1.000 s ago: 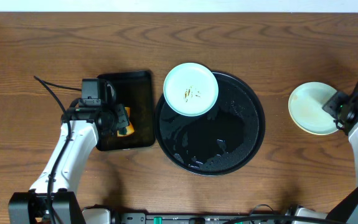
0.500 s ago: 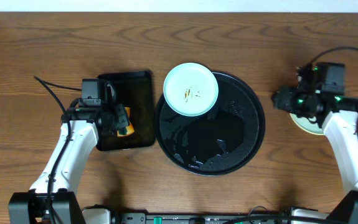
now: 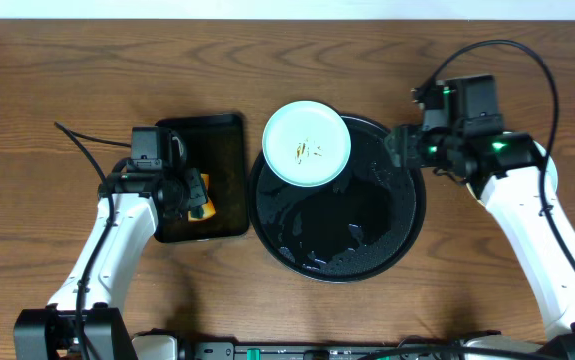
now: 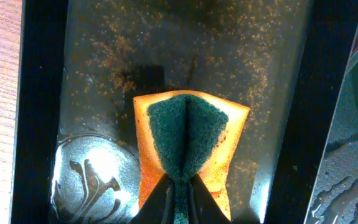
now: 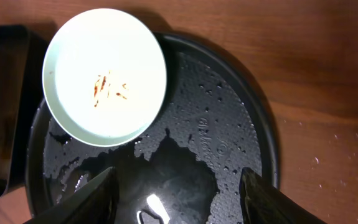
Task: Clean dirty plates on tray and stack at the side
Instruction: 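Move the right gripper to the remaining light-blue plate and grip its rim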
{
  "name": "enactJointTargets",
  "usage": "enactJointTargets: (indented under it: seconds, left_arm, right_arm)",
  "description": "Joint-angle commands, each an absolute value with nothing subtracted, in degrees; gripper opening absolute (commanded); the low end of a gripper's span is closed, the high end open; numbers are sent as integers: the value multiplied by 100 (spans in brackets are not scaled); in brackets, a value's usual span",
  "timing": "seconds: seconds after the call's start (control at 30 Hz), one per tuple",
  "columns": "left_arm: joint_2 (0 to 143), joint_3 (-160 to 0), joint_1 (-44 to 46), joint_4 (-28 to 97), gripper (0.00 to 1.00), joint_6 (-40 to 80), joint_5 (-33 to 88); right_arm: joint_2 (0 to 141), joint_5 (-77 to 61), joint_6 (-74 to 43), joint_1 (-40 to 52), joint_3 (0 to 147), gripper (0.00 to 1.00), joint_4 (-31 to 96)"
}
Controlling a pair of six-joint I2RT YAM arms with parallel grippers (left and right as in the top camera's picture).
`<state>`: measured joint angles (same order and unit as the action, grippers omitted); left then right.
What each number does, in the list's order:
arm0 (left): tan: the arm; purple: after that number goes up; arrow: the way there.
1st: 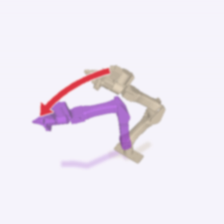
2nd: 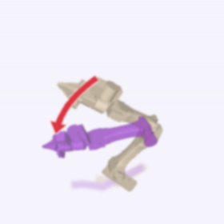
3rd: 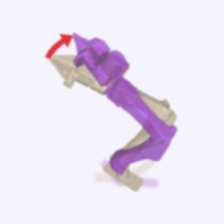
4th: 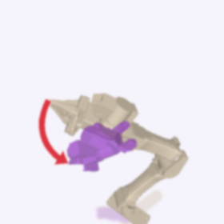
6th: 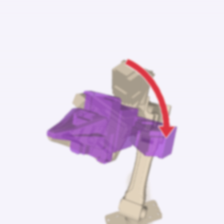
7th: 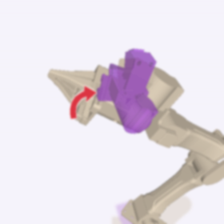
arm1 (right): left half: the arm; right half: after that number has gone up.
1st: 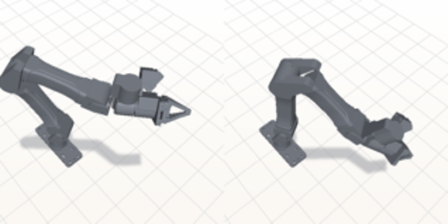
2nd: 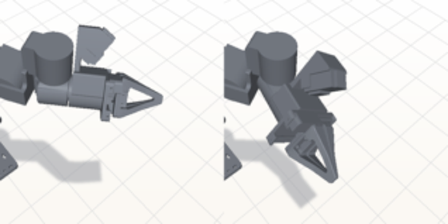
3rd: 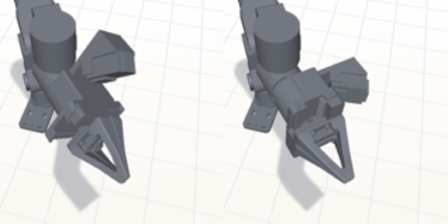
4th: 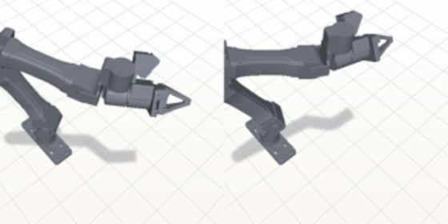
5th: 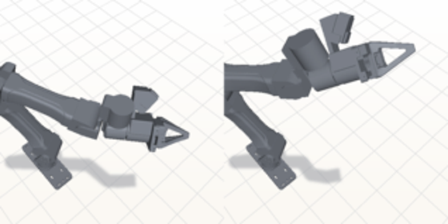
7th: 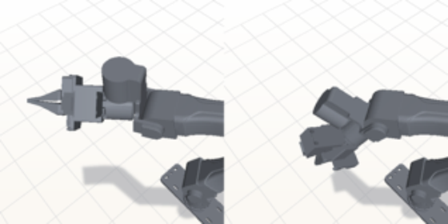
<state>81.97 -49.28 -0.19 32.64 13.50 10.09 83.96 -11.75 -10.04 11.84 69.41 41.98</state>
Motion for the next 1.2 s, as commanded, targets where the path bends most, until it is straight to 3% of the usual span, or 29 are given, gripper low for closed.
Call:
enactJointTargets:
  seconds: [0.0, 0.23, 0.57, 0.7, 0.77, 1.17]
  left_arm:
    - [8160, -4939, -3, 3256, 9, 1378, 930]
    - [8160, -4939, -3, 3253, 9, 1378, 932]
    - [8160, -4939, -3, 3262, 9, 1378, 934]
    - [8160, -4939, -3, 3282, 9, 1380, 934]
    - [8160, -4939, -3, 3277, 9, 1378, 934]
    - [8160, -4939, -3, 3280, 9, 1380, 932]
  right_arm:
    - [8392, -644, -934, 1507, 7057, 61, 4029]
    - [8392, -582, -1031, 1850, 7074, 57, 3426]
    - [8663, -580, -1020, 1879, 7634, 55, 3498]
    - [9190, -582, -1015, 1881, 8165, 52, 3723]
    - [9612, -582, -1000, 1883, 8425, 57, 3745]
    - [11452, -1107, -1461, 1885, 8431, 54, 3395]
